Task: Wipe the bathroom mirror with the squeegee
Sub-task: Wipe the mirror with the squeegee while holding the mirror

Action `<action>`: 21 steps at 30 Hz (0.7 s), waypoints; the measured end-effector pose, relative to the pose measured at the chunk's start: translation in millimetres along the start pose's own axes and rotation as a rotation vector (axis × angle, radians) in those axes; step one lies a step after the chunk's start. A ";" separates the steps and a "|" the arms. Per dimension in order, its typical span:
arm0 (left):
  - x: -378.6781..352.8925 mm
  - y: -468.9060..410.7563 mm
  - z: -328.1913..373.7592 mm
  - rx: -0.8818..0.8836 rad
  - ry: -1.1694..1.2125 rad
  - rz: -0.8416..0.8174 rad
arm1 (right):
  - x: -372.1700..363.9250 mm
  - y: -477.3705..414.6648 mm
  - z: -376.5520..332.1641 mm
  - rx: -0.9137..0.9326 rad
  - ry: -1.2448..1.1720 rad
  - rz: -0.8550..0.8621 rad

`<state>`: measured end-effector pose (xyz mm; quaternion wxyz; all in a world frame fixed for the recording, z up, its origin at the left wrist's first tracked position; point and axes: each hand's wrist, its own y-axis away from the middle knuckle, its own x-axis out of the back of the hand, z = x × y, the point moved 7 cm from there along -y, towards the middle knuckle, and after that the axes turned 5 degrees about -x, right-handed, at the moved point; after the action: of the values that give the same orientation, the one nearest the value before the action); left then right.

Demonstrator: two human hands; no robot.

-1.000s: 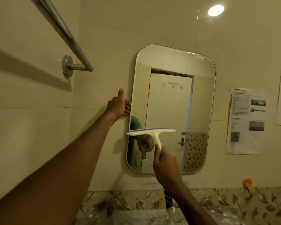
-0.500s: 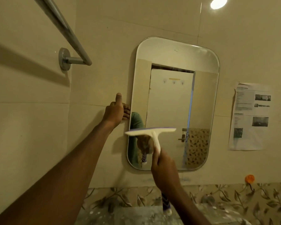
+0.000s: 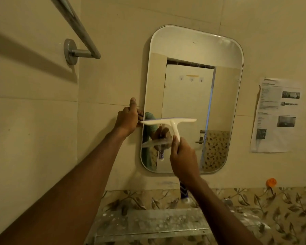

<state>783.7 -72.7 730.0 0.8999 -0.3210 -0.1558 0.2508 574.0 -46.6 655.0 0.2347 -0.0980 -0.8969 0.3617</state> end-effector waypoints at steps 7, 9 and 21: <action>-0.1 -8.4 10.7 0.054 -0.034 -0.121 | -14.2 39.8 28.9 -0.090 0.001 -0.100; 1.5 -15.1 14.6 0.069 -0.053 -0.132 | 12.6 9.1 -0.1 -0.040 -0.095 -0.021; 6.4 -35.6 75.6 -0.086 -0.305 0.299 | 118.9 -191.5 -132.5 0.109 -0.098 0.217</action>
<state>768.1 -55.2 810.5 0.8042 -0.3370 -0.2514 0.4202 534.5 -63.3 912.9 0.1553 -0.1636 -0.8704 0.4376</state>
